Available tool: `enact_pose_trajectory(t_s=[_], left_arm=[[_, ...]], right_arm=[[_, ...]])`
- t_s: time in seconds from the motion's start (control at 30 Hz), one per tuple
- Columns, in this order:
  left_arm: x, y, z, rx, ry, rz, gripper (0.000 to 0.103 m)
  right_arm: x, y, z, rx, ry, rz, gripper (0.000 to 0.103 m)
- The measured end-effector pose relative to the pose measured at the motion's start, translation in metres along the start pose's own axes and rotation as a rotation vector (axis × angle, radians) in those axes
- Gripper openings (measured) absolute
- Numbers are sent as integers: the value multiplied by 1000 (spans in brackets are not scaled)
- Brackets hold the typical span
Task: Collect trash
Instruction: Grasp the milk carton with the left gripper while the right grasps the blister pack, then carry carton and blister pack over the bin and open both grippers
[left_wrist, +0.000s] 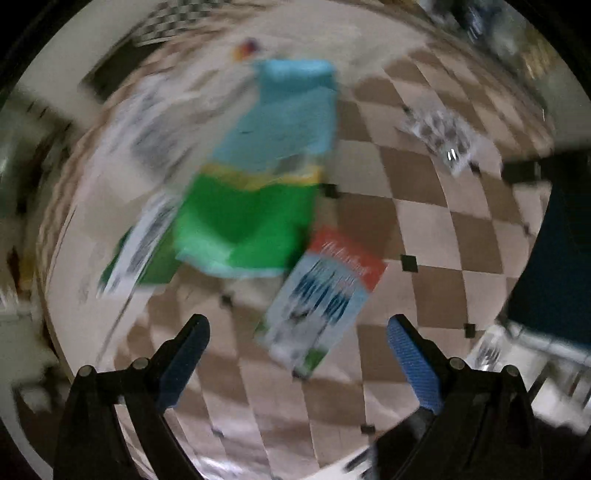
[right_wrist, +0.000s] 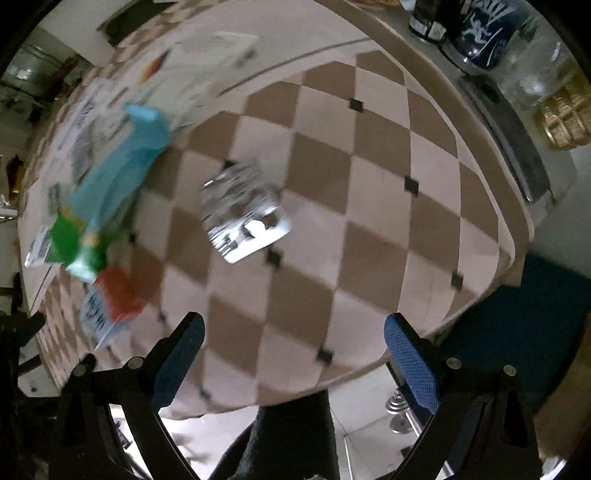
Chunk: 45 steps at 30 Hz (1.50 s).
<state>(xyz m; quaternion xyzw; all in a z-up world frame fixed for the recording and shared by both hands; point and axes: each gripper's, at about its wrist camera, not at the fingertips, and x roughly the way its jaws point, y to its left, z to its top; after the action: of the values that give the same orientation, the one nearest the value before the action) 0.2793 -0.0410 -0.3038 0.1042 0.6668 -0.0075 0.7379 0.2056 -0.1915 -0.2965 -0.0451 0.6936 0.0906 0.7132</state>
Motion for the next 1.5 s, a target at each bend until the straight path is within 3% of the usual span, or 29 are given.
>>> enact_pose_trajectory(t_s=[0.03,0.07,0.17,0.33,0.53,0.7,0.73,0.83,0.87,1.07,1.27,1.37,1.5], left_arm=[[8,-3,7,17,23,1,82],[15,-4,13,21,48,0,66],[33,-5,29,-7,92,-40,58],[38,0,38,-93,96,-65,57],[41,2,39,-179,103,-44,56],[42,-8,17,-217,93,-35,55],[39,-8,6,-222,92,-32,55],[37,-3,-8,-246,107,-25,55],[38,-4,-8,-250,107,-24,55],[19,10,-24,-282,94,-19,54],[-1,14,-37,-323,57,-11,53],[-13,18,-51,-363,37,-6,53],[-33,24,-72,-408,4,9,52]], right_arm=[[5,-4,9,3,11,4,99],[7,-5,14,0,15,5,99],[16,-7,36,-12,20,10,99],[28,6,66,-45,3,12,99],[44,40,89,-146,-33,-50,98],[51,53,100,-195,-61,-113,87],[52,56,100,-198,-64,-111,85],[43,68,86,-228,-95,-112,62],[43,74,84,-239,-96,-118,60],[47,77,95,-257,-87,-111,60],[43,69,71,-234,-90,-56,59],[22,46,59,-215,-102,-19,59],[8,48,44,-228,-135,3,59]])
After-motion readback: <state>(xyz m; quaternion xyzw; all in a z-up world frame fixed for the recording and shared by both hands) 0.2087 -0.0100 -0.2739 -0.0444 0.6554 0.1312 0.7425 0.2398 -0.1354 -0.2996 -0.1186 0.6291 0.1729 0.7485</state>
